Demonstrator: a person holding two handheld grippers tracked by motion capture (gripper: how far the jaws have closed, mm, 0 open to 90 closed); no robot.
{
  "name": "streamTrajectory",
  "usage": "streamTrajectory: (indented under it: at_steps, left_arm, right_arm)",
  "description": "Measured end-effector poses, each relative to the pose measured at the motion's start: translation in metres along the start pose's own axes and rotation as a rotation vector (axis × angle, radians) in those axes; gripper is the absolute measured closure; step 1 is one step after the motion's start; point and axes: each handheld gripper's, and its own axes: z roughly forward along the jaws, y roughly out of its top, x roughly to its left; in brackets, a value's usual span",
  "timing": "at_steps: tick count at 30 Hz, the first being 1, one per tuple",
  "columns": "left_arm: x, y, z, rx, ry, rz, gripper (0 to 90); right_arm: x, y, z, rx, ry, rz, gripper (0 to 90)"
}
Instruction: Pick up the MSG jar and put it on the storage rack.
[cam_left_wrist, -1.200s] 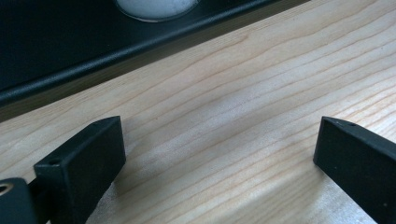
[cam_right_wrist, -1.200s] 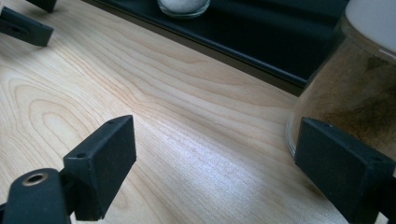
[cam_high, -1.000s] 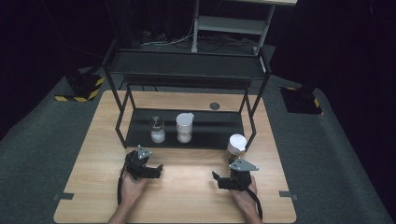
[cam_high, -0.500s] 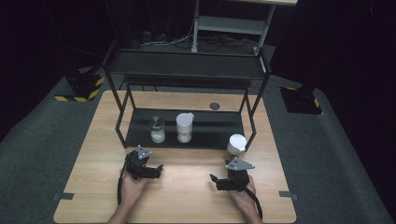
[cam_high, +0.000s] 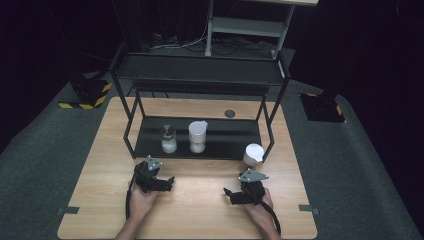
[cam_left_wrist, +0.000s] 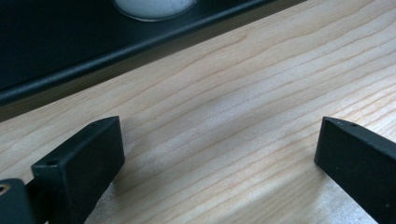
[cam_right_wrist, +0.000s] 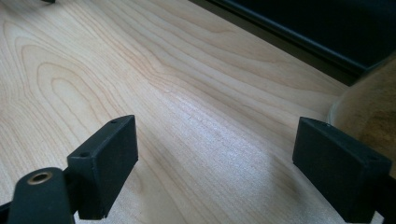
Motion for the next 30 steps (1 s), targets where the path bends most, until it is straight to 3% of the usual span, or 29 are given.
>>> streamTrajectory:
  at_steps: [13,19,30]
  left_arm:
    - [0.0026,0.0006,0.0001,0.002,-0.022,0.021,0.5]
    - [0.0086,-0.0031,-0.0019,-0.01,-0.051,-0.007,0.3]
    - [0.0009,-0.0082,-0.0085,-0.001,-0.049,0.033,0.3]
  right_arm:
    - [0.0005,0.0066,0.0036,0.036,0.009,-0.023,14.7]
    - [0.0005,0.0092,0.0051,0.051,0.016,-0.033,15.2]
    - [-0.002,0.0099,0.0056,0.054,0.024,-0.022,15.5]
